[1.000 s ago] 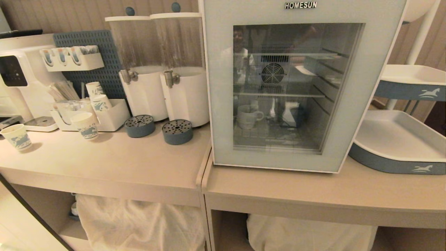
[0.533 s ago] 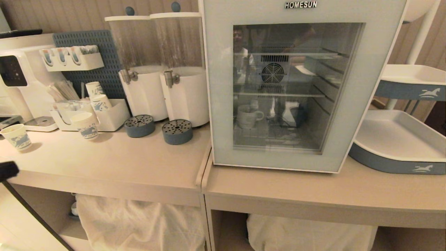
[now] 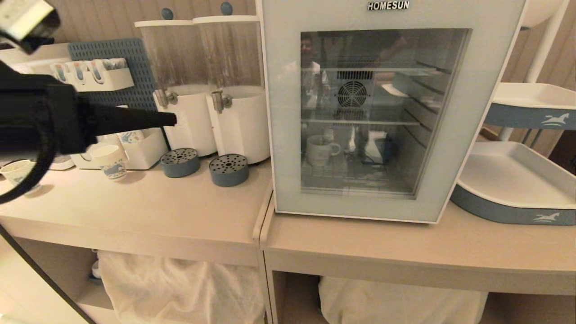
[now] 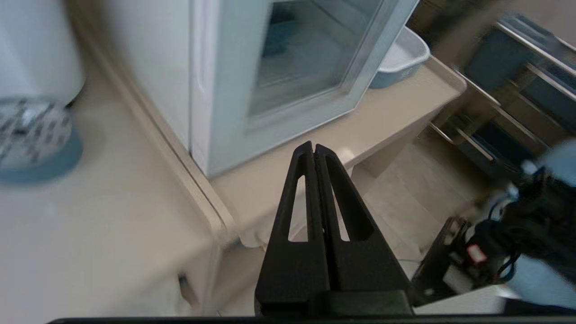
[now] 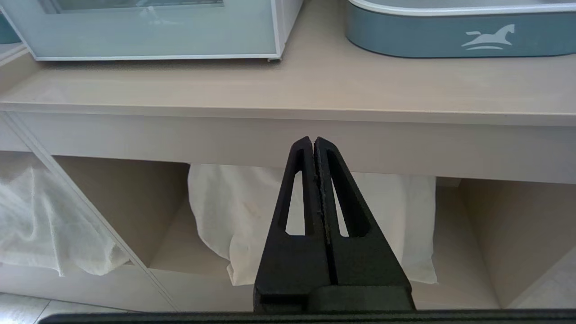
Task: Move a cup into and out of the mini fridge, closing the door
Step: Open the freezer door
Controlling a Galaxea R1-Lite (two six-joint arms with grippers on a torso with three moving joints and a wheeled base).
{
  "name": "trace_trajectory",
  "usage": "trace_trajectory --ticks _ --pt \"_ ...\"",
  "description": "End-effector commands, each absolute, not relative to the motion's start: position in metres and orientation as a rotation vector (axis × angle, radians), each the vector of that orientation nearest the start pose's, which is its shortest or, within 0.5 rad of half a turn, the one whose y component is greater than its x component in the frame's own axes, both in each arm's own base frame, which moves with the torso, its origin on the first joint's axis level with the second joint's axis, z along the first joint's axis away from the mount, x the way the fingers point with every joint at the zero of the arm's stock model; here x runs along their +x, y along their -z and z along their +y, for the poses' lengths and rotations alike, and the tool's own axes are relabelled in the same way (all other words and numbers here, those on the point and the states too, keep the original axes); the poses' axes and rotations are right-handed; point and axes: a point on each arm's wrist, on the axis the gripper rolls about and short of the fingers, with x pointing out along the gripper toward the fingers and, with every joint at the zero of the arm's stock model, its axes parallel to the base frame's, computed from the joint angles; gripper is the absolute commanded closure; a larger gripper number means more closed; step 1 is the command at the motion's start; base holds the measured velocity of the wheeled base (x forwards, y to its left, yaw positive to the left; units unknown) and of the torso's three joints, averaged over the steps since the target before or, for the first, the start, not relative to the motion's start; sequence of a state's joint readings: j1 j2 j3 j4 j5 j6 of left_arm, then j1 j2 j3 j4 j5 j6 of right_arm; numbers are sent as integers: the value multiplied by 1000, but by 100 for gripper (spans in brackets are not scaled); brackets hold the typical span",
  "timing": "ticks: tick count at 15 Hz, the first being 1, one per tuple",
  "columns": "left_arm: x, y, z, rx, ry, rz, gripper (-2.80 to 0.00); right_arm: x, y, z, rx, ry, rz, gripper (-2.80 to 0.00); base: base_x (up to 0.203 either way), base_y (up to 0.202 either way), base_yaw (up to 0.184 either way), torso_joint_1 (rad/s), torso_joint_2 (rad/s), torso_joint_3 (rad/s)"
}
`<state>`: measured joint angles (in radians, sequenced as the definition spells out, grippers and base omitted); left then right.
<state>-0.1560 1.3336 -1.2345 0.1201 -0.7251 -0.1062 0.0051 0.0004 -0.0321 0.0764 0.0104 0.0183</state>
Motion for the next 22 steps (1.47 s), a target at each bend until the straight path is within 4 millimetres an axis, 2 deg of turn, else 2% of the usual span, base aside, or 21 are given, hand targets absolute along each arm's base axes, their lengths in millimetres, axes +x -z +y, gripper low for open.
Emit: trace_trajectory --ticks 1,2,3,4,6,8,10,11,12,14,18,22 --pt "267 -292 -36 -206 957 371 0 -25 -77 0 19 -16 46 0 0 0 0 0 0 0" --pt "289 -280 -31 -188 999 372 0 -25 -77 0 19 -16 46 0 0 0 0 0 0 0" --pt "310 -268 -28 -168 1026 371 -34 -25 -77 0 19 -16 46 0 0 0 0 0 0 0" --pt "326 -261 -26 -146 1046 359 -280 -25 -77 0 19 -16 46 0 0 0 0 0 0 0" --pt "356 -253 -26 -120 1097 329 -280 -25 -77 0 19 -16 46 0 0 0 0 0 0 0" --pt "369 -252 -35 -129 1245 290 -280 -25 -77 0 19 -16 46 0 0 0 0 0 0 0" --pt "379 -255 -48 -111 1292 266 -280 -25 -77 0 19 -16 46 0 0 0 0 0 0 0" --pt "382 -254 -55 -106 1315 262 -280 -25 -77 0 19 -16 46 0 0 0 0 0 0 0" --pt "384 -254 -72 -97 1362 257 -280 -25 -77 0 19 -16 46 0 0 0 0 0 0 0" --pt "381 -254 -93 -88 1419 256 -280 -25 -77 0 19 -16 46 0 0 0 0 0 0 0" --pt "375 -256 -104 -31 1438 217 -280 -25 -77 0 19 -16 46 0 0 0 0 0 0 0" --pt "379 -256 -104 9 1370 207 -280 -25 -76 0 15 -17 46 0 0 0 0 0 0 0"
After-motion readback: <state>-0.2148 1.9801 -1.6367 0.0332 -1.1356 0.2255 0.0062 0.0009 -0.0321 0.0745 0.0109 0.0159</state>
